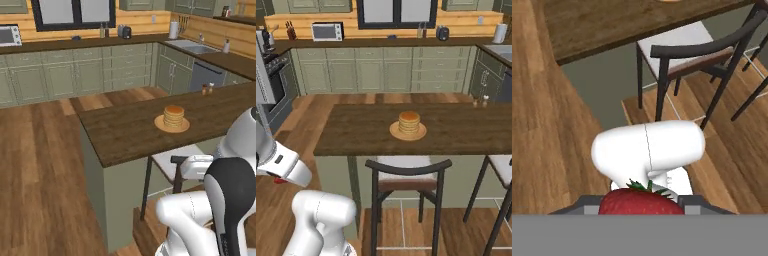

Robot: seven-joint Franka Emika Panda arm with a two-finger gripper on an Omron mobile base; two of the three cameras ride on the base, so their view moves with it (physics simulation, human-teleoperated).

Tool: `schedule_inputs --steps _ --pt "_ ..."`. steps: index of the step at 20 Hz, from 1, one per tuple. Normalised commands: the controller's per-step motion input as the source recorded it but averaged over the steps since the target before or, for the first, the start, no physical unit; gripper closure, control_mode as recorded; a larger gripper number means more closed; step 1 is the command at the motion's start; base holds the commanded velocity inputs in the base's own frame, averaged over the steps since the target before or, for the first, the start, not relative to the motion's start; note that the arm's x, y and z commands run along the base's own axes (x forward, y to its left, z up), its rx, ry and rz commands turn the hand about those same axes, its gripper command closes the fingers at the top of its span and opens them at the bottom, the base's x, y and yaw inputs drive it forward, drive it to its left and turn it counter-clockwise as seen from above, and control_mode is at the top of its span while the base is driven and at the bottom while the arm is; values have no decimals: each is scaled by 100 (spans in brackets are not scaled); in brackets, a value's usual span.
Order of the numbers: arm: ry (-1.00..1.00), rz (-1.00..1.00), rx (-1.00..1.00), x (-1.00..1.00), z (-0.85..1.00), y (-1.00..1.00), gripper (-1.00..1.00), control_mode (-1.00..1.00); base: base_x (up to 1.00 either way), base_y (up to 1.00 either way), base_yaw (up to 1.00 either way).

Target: Take the strawberry from the fridge and place it on top of the pancake, located on the dining counter.

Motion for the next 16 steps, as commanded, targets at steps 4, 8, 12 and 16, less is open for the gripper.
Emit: schedule_inputs --steps 4,8,12,16 --pt "0 0 0 0 0 0 100 100 3 -100 41" --pt "0 0 0 0 0 0 100 100 0 -100 21" --pt "0 0 0 0 0 0 100 100 24 -46 19" --pt "0 0 0 0 0 0 100 100 75 -1 10"
